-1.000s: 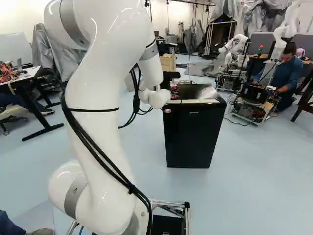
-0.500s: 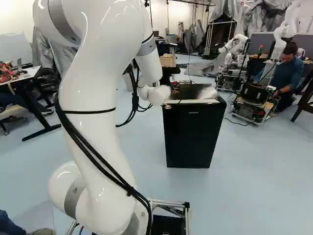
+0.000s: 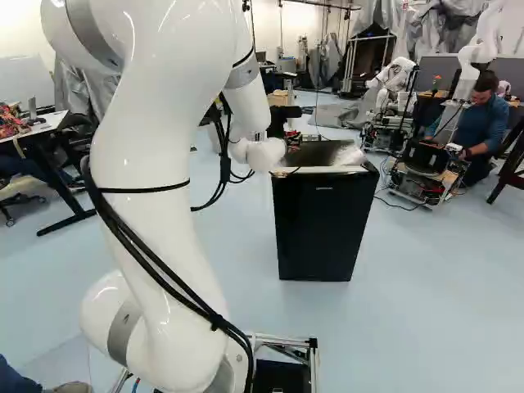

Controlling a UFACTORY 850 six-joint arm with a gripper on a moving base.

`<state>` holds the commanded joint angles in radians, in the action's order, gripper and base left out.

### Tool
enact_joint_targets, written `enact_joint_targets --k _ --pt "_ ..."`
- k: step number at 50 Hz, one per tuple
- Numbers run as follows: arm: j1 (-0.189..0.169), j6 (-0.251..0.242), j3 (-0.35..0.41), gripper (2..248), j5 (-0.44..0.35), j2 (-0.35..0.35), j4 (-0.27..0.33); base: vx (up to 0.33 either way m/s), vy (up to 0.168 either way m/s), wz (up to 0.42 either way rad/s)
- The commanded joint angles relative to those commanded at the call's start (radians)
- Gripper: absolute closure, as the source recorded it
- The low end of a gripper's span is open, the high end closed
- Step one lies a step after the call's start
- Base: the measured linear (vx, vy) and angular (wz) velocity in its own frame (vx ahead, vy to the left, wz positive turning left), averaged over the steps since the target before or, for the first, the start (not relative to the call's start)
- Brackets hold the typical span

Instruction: Grab a drink from the fridge

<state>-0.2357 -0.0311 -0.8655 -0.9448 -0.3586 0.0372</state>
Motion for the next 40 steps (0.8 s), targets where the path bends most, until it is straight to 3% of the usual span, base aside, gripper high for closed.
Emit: enact_joint_targets --k 40 --pt "0.039 0.005 0.13 151 0.012 0.106 -0.006 0.0 0.0 0.0"
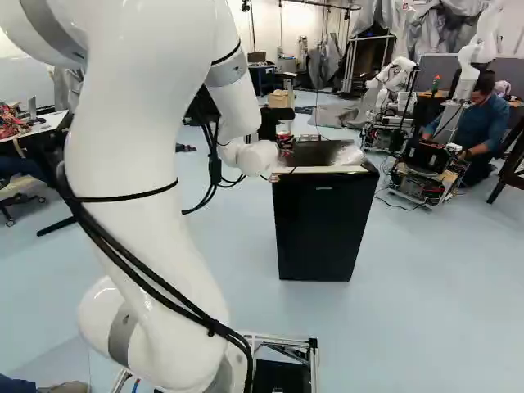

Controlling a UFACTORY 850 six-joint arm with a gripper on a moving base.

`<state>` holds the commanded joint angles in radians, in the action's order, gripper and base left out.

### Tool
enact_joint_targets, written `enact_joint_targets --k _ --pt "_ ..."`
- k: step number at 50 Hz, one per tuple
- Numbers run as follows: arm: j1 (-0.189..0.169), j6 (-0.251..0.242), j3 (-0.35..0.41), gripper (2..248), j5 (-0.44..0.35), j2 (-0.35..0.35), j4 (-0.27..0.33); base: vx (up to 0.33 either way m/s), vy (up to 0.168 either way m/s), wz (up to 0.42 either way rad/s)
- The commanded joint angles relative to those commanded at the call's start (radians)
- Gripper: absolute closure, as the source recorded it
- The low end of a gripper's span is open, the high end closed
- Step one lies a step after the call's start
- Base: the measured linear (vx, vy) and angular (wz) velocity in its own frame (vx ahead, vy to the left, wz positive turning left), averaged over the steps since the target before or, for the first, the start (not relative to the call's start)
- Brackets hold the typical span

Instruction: Grab a drink from the fridge

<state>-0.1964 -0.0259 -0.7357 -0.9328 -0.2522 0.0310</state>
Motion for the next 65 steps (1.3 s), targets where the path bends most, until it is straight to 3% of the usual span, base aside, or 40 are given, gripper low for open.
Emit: enact_joint_targets --k 65 --pt "0.149 0.02 0.49 151 0.045 0.402 -0.023 0.0 0.0 0.0"
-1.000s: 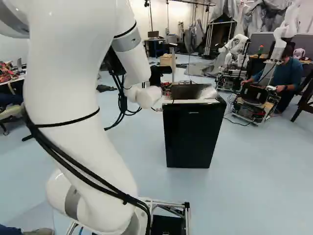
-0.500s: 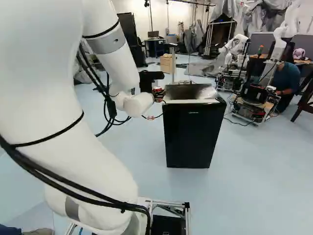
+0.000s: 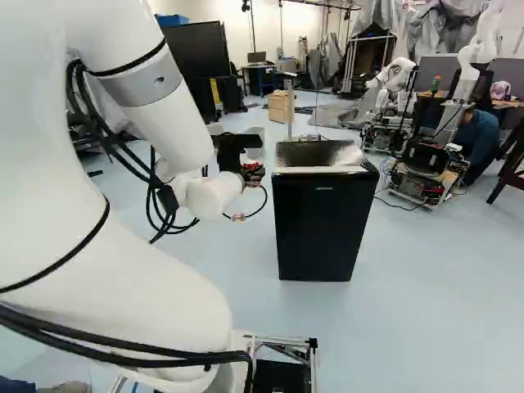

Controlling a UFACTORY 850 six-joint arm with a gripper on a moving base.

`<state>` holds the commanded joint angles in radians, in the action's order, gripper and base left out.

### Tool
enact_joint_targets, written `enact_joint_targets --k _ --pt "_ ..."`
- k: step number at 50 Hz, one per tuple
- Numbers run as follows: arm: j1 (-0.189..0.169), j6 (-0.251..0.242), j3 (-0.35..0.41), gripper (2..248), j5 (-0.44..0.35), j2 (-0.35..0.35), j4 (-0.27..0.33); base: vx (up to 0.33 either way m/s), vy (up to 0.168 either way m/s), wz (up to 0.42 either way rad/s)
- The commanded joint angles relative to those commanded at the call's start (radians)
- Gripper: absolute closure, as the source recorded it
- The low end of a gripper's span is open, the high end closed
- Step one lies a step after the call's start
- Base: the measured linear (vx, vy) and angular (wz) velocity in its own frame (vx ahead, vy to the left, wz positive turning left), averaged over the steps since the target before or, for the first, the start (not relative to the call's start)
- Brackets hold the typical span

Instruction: Grab a drink from the fridge

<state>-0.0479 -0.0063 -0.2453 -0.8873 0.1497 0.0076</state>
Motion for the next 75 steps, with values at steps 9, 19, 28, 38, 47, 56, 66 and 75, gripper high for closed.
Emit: enact_joint_targets --k 9,19,28,38,47,56,66,75 --pt "0.015 0.002 0.049 151 0.005 0.04 -0.002 0.0 0.0 0.0" --pt "0.028 0.004 0.093 151 0.009 0.076 -0.004 0.0 0.0 0.0" --pt "0.037 0.005 0.123 151 0.011 0.1 -0.006 0.0 0.0 0.0" --pt "0.044 0.006 0.145 151 0.013 0.119 -0.007 0.0 0.0 0.0" --pt "0.047 0.006 0.156 151 0.014 0.128 -0.007 0.0 0.0 0.0" --pt "0.048 0.006 0.158 151 0.015 0.13 -0.008 0.0 0.0 0.0" --pt "0.048 0.006 0.158 151 0.015 0.13 -0.008 0.0 0.0 0.0" --pt "0.048 0.006 0.158 151 0.015 0.13 -0.008 0.0 0.0 0.0"
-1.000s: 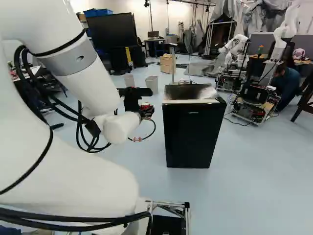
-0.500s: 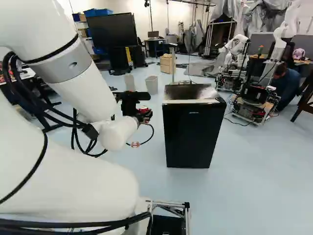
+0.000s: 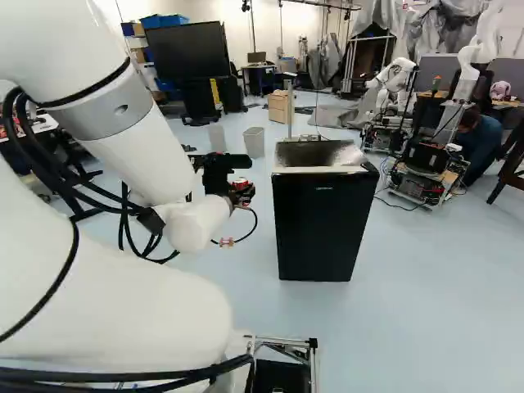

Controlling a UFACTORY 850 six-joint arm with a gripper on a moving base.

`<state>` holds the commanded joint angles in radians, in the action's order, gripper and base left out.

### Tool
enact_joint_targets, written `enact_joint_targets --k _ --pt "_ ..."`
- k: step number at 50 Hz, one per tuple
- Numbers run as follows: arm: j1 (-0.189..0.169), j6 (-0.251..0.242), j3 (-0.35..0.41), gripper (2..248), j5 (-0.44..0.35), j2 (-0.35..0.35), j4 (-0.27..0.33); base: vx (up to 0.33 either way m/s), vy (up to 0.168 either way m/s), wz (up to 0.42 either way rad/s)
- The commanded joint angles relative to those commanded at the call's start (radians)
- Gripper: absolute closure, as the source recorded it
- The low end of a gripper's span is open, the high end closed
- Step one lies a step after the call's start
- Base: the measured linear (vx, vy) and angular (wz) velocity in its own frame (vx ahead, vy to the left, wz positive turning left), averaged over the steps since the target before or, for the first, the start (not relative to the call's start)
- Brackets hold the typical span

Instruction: Grab a drink from the fridge

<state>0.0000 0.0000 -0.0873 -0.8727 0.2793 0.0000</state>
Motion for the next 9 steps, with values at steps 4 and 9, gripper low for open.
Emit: enact_joint_targets --k 4,9 --pt "0.0 0.0 0.0 151 0.0 0.0 0.0 0.0 0.0 0.0" --pt "0.0 0.0 0.0 151 0.0 0.0 0.0 0.0 0.0 0.0"
